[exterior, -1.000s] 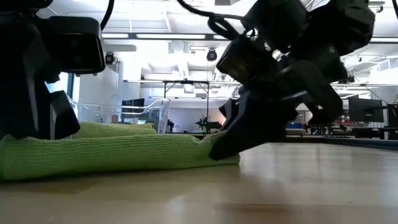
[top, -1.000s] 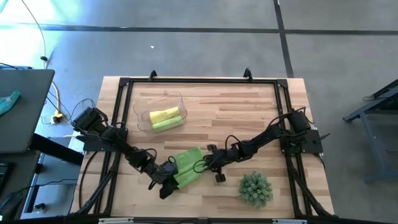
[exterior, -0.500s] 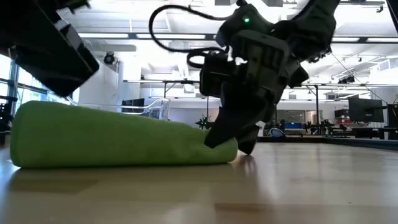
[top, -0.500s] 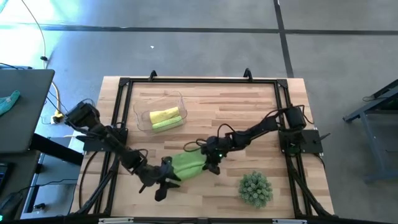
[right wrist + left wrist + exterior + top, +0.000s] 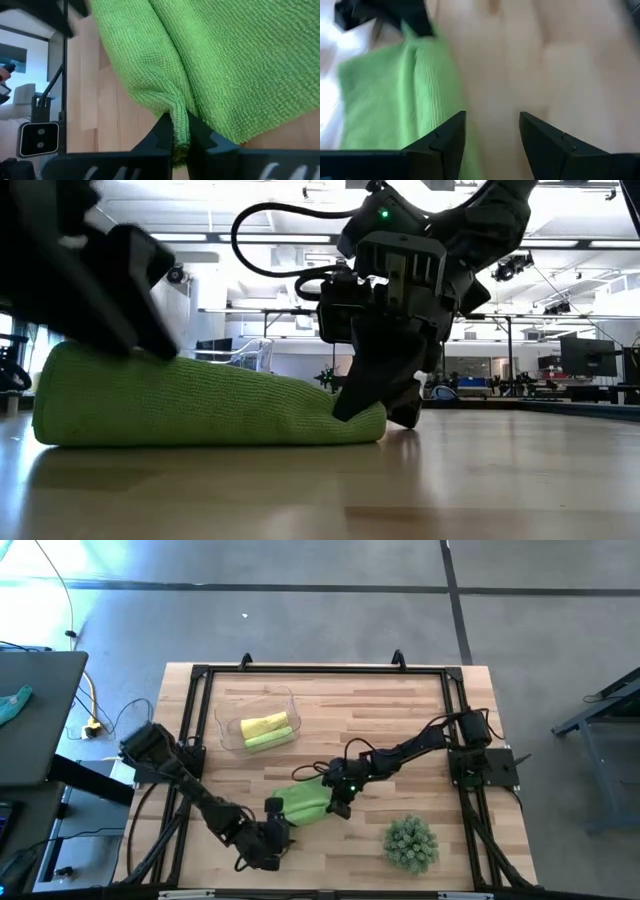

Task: Roll microfiber towels into tight, uniform cylinder then place into a basket
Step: Roll the green towel

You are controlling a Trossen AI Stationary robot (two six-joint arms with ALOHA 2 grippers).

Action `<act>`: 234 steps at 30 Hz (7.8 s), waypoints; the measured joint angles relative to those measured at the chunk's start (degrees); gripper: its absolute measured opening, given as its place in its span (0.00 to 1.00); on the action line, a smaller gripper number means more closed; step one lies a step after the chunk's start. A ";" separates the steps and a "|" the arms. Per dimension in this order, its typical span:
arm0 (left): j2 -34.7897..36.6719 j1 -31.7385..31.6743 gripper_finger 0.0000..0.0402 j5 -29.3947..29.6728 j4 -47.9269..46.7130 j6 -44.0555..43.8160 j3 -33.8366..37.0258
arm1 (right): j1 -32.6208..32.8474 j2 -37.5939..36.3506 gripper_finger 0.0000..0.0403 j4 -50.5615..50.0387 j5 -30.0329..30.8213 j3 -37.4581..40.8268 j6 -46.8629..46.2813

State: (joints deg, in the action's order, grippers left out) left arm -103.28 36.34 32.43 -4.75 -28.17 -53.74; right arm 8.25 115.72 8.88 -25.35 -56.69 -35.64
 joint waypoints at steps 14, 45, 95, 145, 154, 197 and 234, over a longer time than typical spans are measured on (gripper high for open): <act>-7.32 0.11 0.38 -3.18 -18.95 -23.02 -5.31 | 0.02 0.04 0.05 0.53 0.21 0.06 3.78; -8.29 0.04 0.37 -3.12 -15.47 -44.76 -5.09 | 15.12 -5.53 0.35 3.35 43.05 1.03 60.08; -3.08 -6.92 0.23 -7.20 -17.89 -22.21 -2.53 | -3.71 -2.53 0.10 -1.23 -5.17 0.98 9.53; 8.34 -5.86 0.27 -17.34 7.87 -33.64 14.87 | 1.74 -3.96 0.22 -5.91 11.99 -2.29 38.83; 17.04 -5.10 0.38 -13.69 4.04 -19.41 14.72 | -2.54 -3.89 0.03 -7.54 -3.15 -2.16 25.08; -0.47 -4.24 0.38 -7.60 11.61 -22.71 12.05 | 10.11 -17.26 0.36 -8.50 27.12 0.54 57.26; 9.04 -3.96 0.38 -7.35 10.45 -8.13 12.39 | 2.37 -2.21 0.13 -4.53 19.58 0.23 29.36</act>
State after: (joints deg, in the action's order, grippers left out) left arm -94.24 32.38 25.08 5.70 -36.29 -41.35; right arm 10.62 113.51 4.35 -5.77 -56.45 -6.28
